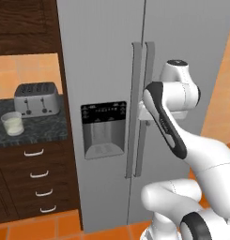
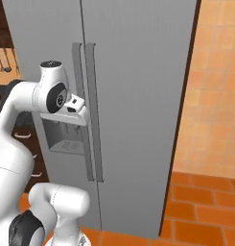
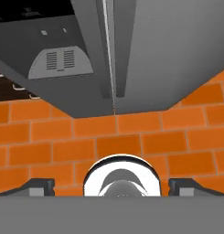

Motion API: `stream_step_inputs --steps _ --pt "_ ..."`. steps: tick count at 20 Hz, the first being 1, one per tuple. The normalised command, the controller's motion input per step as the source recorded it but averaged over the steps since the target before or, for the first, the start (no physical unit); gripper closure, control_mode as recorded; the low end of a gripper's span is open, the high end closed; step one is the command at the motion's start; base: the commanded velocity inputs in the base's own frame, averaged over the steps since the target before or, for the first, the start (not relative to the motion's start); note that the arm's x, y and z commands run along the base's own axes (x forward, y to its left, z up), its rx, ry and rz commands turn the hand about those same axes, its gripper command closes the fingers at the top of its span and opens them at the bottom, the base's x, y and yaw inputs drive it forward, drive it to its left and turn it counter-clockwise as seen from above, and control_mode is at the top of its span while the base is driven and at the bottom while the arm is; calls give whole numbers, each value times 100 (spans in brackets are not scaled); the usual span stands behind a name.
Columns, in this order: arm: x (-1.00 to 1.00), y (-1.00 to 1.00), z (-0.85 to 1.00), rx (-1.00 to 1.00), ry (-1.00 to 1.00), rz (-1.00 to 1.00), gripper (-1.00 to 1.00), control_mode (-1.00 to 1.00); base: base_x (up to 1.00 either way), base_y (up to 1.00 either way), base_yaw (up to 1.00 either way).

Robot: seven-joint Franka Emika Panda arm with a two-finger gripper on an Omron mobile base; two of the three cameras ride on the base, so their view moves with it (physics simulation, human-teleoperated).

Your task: Grab a lemon wedge from the fridge and one ice cube from the ice bowl, and put them in the glass of lemonade.

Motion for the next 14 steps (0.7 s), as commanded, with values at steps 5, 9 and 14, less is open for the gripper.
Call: stream_step_inputs --steps 5,9,14 --pt "0 0 0 0 0 0 -100 100 -43 -25 -2" --pt "0 0 0 0 0 0 -100 100 -41 -15 0" --pt "0 0 0 0 0 0 -100 100 -5 -4 0"
